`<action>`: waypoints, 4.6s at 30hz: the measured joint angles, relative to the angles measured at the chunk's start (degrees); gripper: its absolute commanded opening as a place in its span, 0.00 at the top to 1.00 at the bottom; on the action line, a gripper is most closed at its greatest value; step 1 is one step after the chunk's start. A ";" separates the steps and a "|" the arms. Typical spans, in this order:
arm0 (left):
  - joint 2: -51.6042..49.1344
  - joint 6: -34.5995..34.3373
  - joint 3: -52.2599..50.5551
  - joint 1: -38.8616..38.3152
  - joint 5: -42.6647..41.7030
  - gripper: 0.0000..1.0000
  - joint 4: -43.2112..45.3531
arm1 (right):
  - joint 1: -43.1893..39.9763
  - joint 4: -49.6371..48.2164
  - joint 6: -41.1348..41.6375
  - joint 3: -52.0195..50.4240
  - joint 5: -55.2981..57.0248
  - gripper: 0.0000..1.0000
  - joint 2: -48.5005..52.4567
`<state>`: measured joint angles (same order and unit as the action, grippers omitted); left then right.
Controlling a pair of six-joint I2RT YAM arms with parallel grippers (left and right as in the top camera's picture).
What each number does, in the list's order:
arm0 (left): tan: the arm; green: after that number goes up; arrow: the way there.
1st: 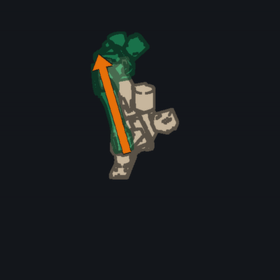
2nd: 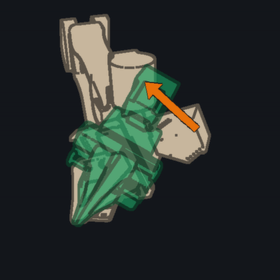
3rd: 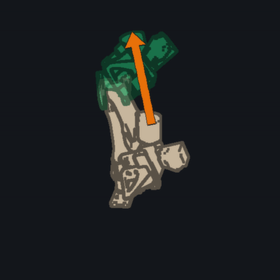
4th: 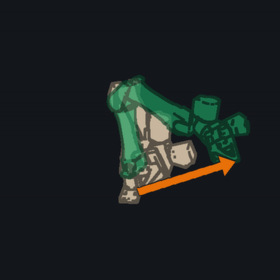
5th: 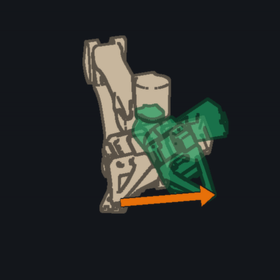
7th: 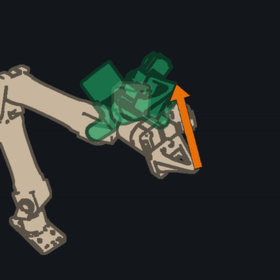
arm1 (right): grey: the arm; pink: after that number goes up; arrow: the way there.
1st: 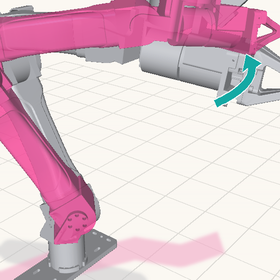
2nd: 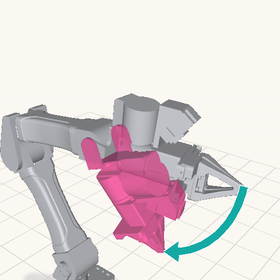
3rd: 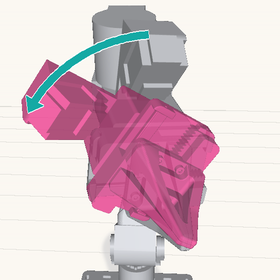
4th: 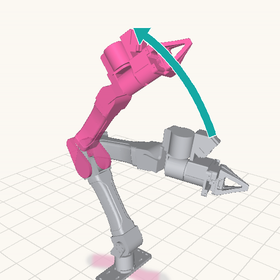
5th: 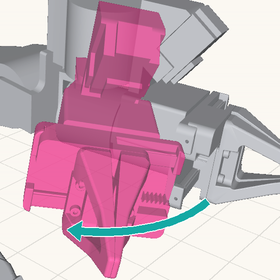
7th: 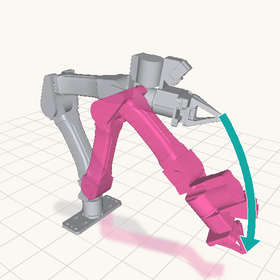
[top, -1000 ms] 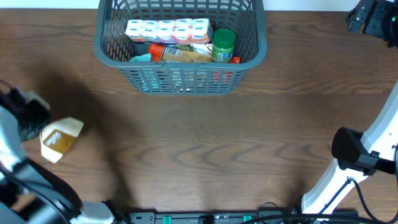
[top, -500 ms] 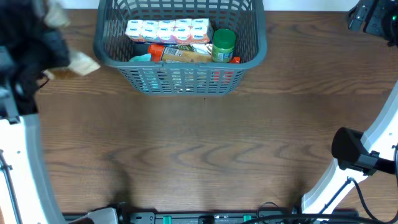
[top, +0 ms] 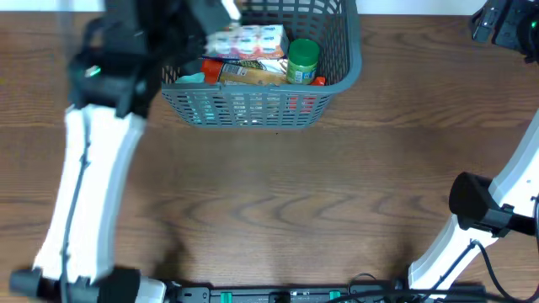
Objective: Pack container
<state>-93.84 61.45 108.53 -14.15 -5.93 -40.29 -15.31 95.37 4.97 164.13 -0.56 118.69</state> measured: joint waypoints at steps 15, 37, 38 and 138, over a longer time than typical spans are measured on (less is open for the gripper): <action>-19.06 7.26 -0.09 -1.77 0.35 0.71 -3.69 | 0.00 1.07 0.00 0.00 -0.59 0.01 0.00; -4.92 -27.15 -0.07 6.14 0.79 0.02 -2.60 | 9.75 -17.86 -8.00 -0.09 -5.03 0.01 0.02; -3.02 -29.59 0.04 7.69 0.79 0.02 -3.26 | 11.06 -17.92 -8.55 -0.09 -5.25 0.01 0.11; 60.57 -44.92 -66.31 19.28 5.09 0.02 3.02 | 28.17 -90.64 2.49 -158.81 7.02 0.01 -117.63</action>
<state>-33.28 16.53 42.22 5.13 -0.84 -37.28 12.86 4.73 7.46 5.32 6.46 1.06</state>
